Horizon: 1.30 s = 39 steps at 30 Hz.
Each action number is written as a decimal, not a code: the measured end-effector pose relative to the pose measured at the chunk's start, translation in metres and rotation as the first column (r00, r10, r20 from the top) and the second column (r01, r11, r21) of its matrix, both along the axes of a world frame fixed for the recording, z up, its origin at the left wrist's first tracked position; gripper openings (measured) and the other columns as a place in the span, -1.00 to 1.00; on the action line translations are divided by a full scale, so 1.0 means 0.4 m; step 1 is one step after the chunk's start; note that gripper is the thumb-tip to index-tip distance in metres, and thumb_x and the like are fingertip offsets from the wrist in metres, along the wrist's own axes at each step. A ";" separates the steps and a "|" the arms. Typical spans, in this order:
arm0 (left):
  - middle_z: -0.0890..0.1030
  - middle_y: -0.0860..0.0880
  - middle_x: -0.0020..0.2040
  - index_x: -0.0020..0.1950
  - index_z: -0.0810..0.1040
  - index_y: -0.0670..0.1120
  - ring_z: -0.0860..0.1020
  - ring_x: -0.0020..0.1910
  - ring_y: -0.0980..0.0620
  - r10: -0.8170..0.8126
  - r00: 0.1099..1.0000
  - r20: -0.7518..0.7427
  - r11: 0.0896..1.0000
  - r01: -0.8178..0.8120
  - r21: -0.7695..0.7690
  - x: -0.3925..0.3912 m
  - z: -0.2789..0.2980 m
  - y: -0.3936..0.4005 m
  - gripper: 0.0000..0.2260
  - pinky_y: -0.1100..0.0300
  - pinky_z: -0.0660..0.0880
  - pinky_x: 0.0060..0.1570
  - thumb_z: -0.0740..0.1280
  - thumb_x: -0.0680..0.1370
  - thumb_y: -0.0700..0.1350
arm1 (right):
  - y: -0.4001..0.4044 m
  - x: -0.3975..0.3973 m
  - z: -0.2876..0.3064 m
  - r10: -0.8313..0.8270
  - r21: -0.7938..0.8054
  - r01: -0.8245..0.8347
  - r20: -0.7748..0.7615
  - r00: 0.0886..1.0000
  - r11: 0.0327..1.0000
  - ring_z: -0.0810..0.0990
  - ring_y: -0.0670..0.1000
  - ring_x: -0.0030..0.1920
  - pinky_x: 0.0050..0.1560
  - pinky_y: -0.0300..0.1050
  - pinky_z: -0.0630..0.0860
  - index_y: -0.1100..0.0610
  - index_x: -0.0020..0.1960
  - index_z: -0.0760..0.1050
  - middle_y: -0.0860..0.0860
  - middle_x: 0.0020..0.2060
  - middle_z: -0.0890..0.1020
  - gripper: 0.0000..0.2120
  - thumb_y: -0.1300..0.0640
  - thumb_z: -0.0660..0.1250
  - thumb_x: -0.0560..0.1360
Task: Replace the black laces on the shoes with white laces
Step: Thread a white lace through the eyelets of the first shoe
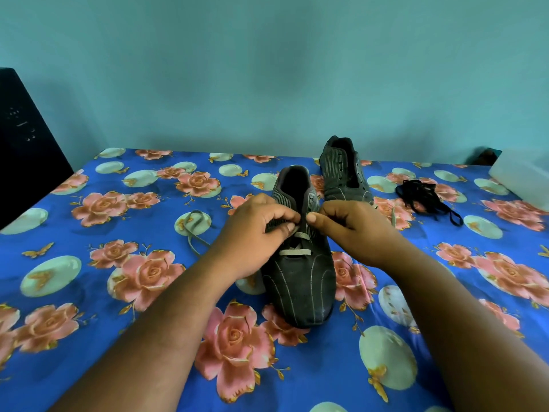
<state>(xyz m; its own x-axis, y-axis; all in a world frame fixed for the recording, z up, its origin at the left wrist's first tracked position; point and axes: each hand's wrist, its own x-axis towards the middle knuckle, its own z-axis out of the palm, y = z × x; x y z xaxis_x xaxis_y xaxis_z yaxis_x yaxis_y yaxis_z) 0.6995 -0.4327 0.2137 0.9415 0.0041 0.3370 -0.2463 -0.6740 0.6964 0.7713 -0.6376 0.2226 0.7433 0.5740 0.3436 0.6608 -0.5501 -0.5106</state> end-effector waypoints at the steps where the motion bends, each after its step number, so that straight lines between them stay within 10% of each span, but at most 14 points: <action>1: 0.47 0.13 -0.05 0.12 0.69 0.10 0.45 0.03 0.12 0.007 1.000 0.003 1.000 -0.007 0.014 0.003 -0.005 -0.004 -0.87 0.19 0.36 0.03 0.41 0.60 -0.06 | 0.003 -0.003 0.004 -0.006 0.003 0.006 -0.043 0.999 1.000 0.30 -0.08 -0.44 -0.40 -0.19 0.23 0.18 -0.31 0.42 0.09 -0.46 0.39 -0.53 -0.16 0.29 0.59; 10: 0.44 0.10 0.00 0.13 0.65 0.13 0.42 0.19 -0.02 0.166 0.986 -0.034 0.966 -0.155 0.204 0.007 -0.005 -0.047 -0.84 -0.08 0.39 0.23 0.31 0.62 0.05 | 0.004 -0.016 0.030 -0.061 0.097 0.107 -0.390 0.919 0.990 0.22 -0.10 -0.49 -0.46 -0.33 0.22 0.20 -0.18 0.64 0.00 -0.49 0.31 -0.70 -0.01 0.39 0.58; 15: 0.42 0.17 -0.09 0.01 0.67 0.14 0.47 0.13 -0.01 0.103 0.990 -0.101 0.994 -0.099 0.045 0.024 -0.010 -0.031 -0.92 -0.13 0.45 0.20 0.38 0.59 0.05 | 0.004 -0.017 0.031 -0.049 0.131 0.120 -0.452 0.891 0.984 0.34 0.00 -0.33 -0.26 -0.11 0.31 0.16 -0.17 0.64 0.21 -0.36 0.45 -0.71 -0.08 0.50 0.47; 29: 0.46 0.06 0.15 -0.01 0.62 0.04 0.38 0.27 0.01 0.058 0.996 -0.074 0.990 -0.048 0.130 0.033 -0.003 -0.032 -0.94 0.01 0.25 0.29 0.38 0.60 -0.01 | -0.004 -0.006 0.027 0.016 0.169 0.029 -0.261 0.965 0.985 0.61 0.02 -0.27 -0.17 -0.17 0.54 0.12 -0.19 0.69 0.01 -0.25 0.69 -0.92 0.16 0.57 0.43; 39: 0.41 0.12 0.06 -0.20 0.48 0.11 0.37 0.28 -0.04 -0.011 0.974 -0.225 0.999 0.022 0.048 0.048 -0.003 -0.019 -0.77 -0.15 0.30 0.36 0.27 0.66 0.02 | 0.000 -0.007 0.017 0.116 0.284 0.014 -0.435 0.893 0.959 0.60 -0.08 -0.16 -0.06 -0.27 0.54 0.21 -0.06 0.65 0.17 -0.16 0.71 -0.93 0.20 0.47 0.52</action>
